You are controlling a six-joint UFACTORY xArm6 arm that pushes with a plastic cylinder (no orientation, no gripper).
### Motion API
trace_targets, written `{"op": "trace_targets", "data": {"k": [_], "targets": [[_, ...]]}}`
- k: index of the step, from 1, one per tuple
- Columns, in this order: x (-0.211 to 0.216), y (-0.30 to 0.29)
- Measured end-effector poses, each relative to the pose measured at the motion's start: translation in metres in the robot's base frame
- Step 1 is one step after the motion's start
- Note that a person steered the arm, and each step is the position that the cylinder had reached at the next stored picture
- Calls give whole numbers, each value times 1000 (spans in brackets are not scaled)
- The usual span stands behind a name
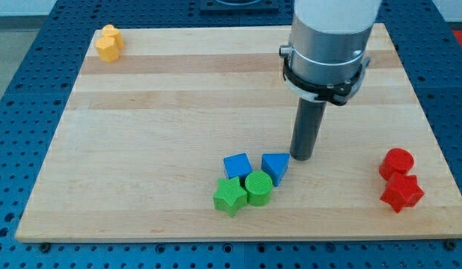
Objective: Keep blue blocks above green blocks at bottom center
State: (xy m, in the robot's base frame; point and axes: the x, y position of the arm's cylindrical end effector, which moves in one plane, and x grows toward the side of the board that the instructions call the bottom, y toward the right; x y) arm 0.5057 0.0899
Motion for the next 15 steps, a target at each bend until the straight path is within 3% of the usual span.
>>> {"op": "trace_targets", "data": {"k": [2,5,7,10,12,13,15], "targets": [[33,-20],[6,-17],[17,-75],[-7,-21],[-6,-163],[16,-191],[39,-152]]}}
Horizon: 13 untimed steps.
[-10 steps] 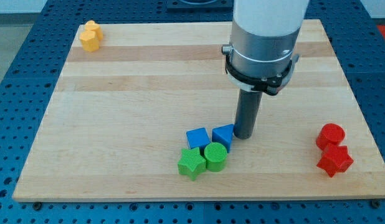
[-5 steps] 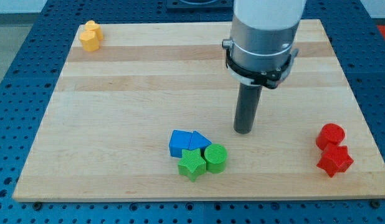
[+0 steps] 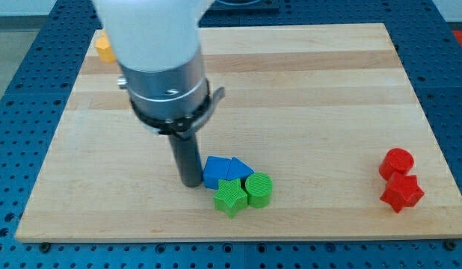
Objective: Keep blue blocks above green blocks at bottom center
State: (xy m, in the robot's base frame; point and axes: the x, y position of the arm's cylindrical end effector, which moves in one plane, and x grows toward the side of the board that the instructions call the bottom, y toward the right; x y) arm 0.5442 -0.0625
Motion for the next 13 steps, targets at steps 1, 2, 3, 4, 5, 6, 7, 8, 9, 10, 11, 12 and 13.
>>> {"op": "trace_targets", "data": {"k": [1,2,3,4,5,6,7,8,9,10,11,12,13], "targets": [[-1,30],[-1,34],[-16,-7],[-47,0],[-68,61],[-68,104],[-51,107],[-31,107],[-25,106],[-26,117],[-27,146],[-21,156],[-10,158]]}}
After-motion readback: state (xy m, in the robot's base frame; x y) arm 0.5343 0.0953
